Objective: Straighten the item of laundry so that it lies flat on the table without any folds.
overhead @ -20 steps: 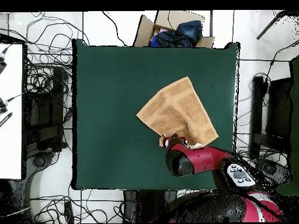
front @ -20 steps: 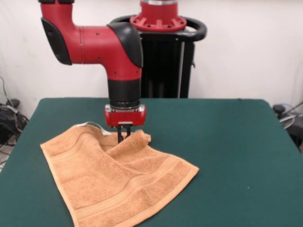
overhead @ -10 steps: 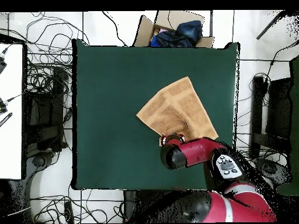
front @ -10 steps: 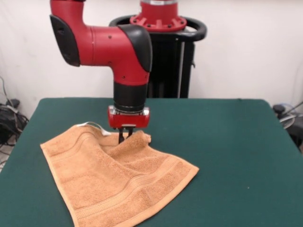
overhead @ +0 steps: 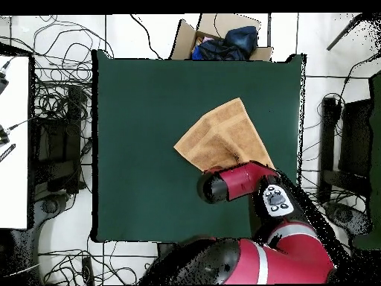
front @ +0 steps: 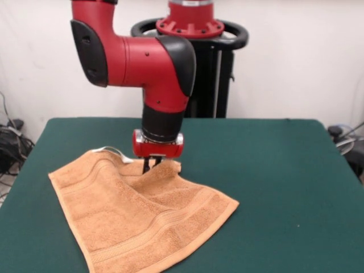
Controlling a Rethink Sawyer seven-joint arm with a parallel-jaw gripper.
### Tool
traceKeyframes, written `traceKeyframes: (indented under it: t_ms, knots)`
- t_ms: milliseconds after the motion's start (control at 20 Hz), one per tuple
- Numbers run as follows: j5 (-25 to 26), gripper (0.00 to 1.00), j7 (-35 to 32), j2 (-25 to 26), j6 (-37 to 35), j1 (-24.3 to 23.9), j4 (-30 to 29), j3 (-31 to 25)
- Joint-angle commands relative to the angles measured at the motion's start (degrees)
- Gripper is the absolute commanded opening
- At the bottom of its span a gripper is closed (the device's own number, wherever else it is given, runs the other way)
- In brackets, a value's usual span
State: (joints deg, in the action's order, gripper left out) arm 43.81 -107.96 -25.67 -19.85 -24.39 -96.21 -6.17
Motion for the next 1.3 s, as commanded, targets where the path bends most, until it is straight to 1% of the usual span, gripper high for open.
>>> traceKeyframes:
  t_ms: [50, 200, 300, 650, 800, 1100, 1300]
  knots:
    - [1.6, 0.0, 8.9, 12.6, -11.5, -3.7, 10.0, -1.6]
    - [0.7, 0.0, 11.9, 12.9, -16.5, -5.1, 10.0, -3.0]
    - [0.6, 0.0, 12.9, 13.0, -18.3, -5.7, 10.0, -3.5]
    - [2.7, 0.0, 12.6, 13.7, -23.3, -4.8, 11.5, -3.1]
    - [3.9, 0.0, 12.1, 13.5, -26.0, -3.6, 12.3, -2.3]
    - [5.3, 0.0, 12.9, 12.4, -28.2, -4.0, 11.5, -2.2]
    - [6.2, 0.0, 14.1, 11.5, -27.7, -5.3, 9.7, -1.9]
